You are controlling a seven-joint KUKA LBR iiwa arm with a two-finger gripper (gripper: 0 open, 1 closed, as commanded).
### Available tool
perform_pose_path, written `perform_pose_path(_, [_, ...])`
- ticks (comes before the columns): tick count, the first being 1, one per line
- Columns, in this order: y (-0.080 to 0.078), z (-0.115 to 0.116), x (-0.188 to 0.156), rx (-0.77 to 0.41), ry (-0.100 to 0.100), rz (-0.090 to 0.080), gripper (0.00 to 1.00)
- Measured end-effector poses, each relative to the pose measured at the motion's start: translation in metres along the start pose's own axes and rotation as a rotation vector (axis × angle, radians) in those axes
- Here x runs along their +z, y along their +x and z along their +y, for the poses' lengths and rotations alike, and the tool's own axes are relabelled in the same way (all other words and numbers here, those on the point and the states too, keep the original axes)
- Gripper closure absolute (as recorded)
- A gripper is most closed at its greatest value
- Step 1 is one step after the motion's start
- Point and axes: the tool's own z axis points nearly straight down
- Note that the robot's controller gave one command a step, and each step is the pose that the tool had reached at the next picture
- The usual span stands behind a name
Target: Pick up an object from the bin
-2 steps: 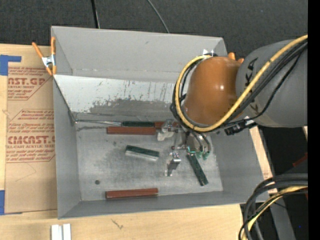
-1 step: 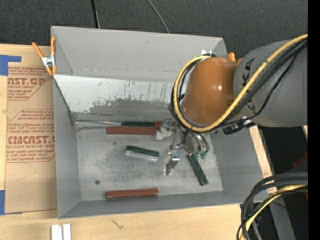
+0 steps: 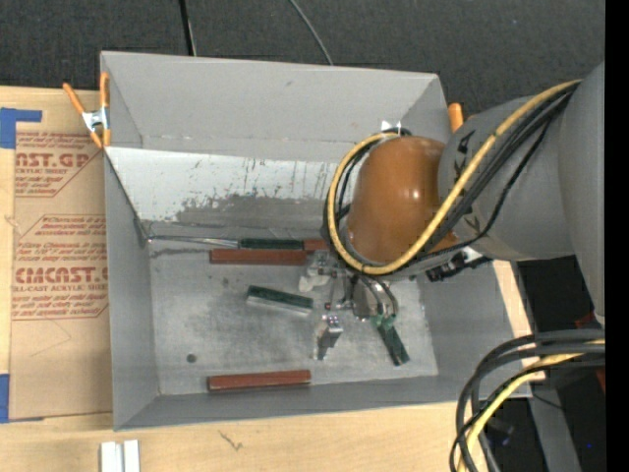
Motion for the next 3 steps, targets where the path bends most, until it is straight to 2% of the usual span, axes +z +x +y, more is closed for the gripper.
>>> perform_pose_path(1, [-0.036,0.008,0.060,-0.116,-0.001,-0.022,1.00])
perform_pose_path(2, [-0.036,0.008,0.060,-0.116,-0.001,-0.022,1.00])
perform_pose_path(3, [-0.045,0.011,-0.084,-0.150,0.000,-0.009,1.00])
